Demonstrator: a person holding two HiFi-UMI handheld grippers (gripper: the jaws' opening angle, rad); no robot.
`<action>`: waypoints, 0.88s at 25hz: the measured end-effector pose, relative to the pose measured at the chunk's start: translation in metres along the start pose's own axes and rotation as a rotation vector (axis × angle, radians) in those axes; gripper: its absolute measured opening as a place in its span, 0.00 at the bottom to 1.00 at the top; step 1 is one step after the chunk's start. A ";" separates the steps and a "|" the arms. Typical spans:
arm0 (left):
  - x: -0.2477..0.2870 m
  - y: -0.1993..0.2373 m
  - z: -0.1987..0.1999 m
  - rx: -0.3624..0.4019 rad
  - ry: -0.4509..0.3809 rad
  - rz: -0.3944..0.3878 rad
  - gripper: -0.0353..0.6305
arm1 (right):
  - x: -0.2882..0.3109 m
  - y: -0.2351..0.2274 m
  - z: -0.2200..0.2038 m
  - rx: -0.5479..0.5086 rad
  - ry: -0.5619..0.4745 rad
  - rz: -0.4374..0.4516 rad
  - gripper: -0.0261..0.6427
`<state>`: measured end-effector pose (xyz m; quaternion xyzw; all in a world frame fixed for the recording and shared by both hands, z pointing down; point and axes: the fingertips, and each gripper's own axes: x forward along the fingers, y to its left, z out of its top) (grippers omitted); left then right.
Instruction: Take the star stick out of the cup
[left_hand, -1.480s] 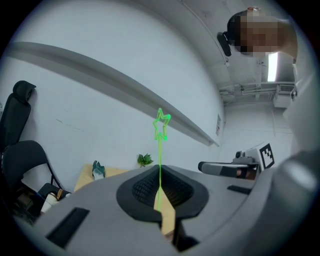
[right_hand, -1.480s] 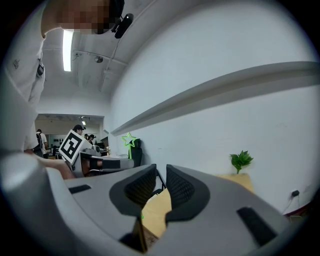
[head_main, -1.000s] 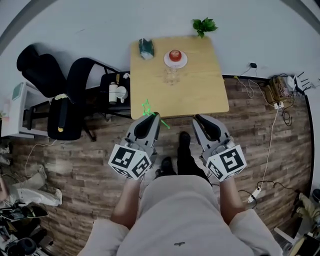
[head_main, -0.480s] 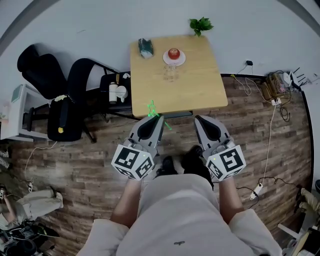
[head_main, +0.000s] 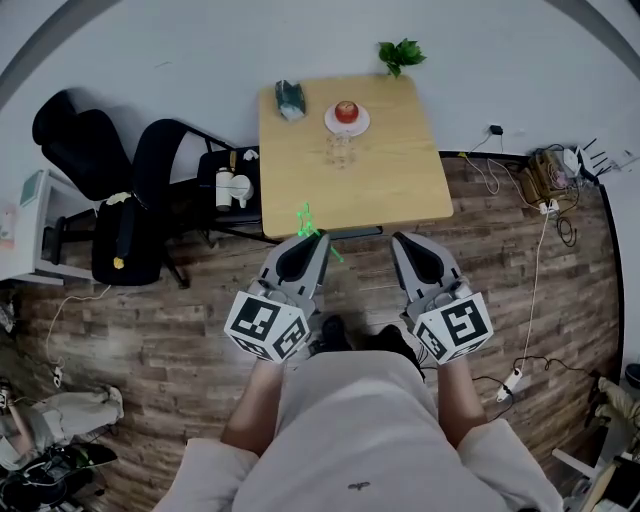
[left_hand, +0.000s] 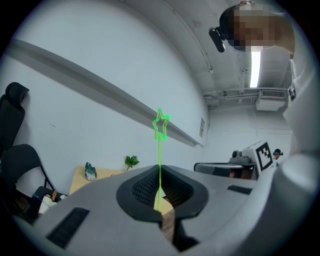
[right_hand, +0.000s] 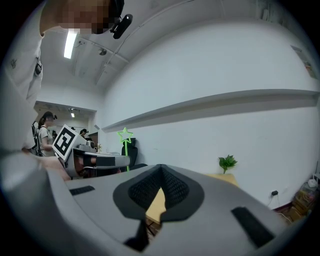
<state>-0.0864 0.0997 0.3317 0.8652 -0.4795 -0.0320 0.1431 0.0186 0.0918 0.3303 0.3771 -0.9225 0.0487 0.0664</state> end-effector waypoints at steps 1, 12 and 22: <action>0.001 0.000 -0.001 -0.001 0.001 -0.002 0.07 | -0.001 -0.001 0.000 0.002 0.000 -0.004 0.03; 0.009 0.003 -0.004 -0.009 0.013 -0.017 0.07 | -0.008 -0.012 -0.006 0.004 0.019 -0.040 0.03; 0.009 0.003 -0.004 -0.009 0.014 -0.018 0.07 | -0.009 -0.013 -0.006 -0.002 0.024 -0.044 0.04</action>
